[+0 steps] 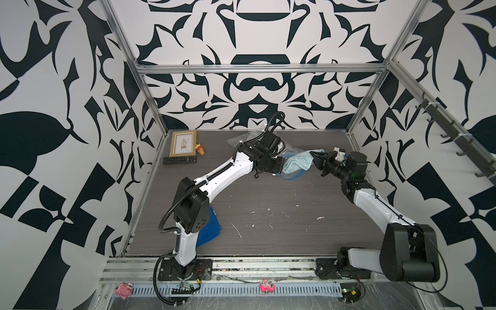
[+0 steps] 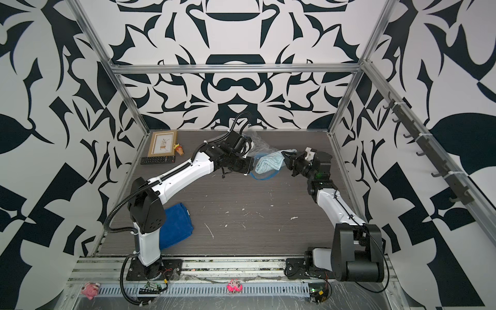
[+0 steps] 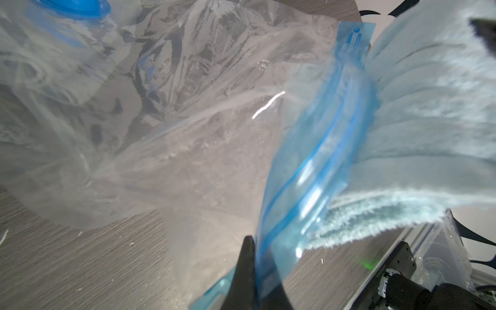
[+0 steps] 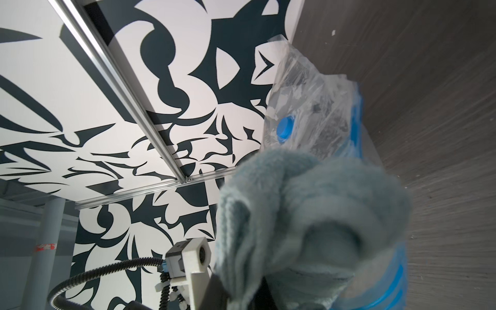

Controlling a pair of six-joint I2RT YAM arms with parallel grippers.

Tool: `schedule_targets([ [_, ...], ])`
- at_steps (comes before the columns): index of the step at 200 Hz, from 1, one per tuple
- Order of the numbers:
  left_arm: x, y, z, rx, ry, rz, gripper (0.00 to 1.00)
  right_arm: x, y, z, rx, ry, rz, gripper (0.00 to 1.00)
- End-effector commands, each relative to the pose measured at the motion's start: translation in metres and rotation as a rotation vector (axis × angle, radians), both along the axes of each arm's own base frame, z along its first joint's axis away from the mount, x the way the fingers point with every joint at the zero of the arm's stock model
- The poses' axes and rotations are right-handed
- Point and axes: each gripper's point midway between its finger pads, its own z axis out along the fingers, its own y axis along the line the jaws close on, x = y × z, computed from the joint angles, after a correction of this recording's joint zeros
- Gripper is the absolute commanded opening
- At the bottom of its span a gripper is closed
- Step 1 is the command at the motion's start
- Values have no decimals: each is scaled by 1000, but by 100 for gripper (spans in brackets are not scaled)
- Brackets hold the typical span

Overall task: Place the folded towel into the vacuum bag
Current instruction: Place the towel in the vacuum bag.

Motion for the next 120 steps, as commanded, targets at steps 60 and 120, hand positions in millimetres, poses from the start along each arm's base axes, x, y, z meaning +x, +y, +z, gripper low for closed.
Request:
schedule_targets([
  [60, -7, -17, 12, -53, 96, 0, 0, -19, 41, 8, -140, -127, 50, 0],
  [120, -3, -19, 20, -63, 84, 12, 0, -43, 51, -26, -268, -73, 38, 0],
])
